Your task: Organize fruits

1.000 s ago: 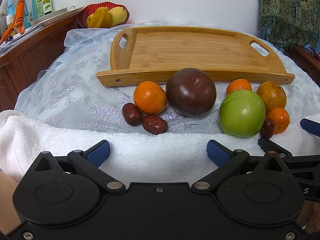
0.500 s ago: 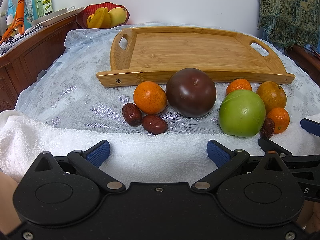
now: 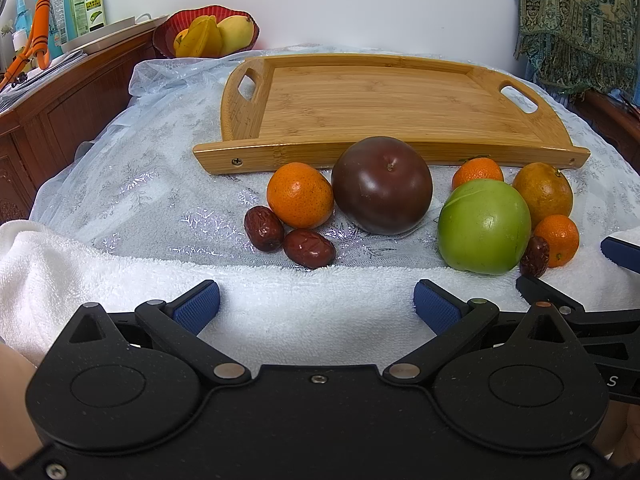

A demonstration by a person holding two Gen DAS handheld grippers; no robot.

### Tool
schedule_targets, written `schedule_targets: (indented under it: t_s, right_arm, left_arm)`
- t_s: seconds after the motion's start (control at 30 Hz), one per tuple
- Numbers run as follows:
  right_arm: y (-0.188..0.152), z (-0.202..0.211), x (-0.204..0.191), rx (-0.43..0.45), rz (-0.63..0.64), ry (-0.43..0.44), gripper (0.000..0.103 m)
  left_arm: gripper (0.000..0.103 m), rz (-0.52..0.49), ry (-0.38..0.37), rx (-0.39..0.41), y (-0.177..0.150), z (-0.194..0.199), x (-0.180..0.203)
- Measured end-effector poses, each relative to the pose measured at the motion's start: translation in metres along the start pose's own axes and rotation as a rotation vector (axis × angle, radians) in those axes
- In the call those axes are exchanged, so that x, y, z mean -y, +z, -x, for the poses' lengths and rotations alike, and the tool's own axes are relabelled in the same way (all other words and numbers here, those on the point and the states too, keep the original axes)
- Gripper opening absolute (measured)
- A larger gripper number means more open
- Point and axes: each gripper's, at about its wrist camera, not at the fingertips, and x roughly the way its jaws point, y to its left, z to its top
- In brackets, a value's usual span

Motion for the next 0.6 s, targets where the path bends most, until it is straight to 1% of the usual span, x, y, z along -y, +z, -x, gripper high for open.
schedule_targets:
  t_s: [0.6]
  right_arm:
    - [-0.0003,-0.0005,0.0001,0.003,-0.003,0.004,0.103]
  left_arm:
    - [0.103,-0.003,0.005,0.009,0.001,0.002,0.0015]
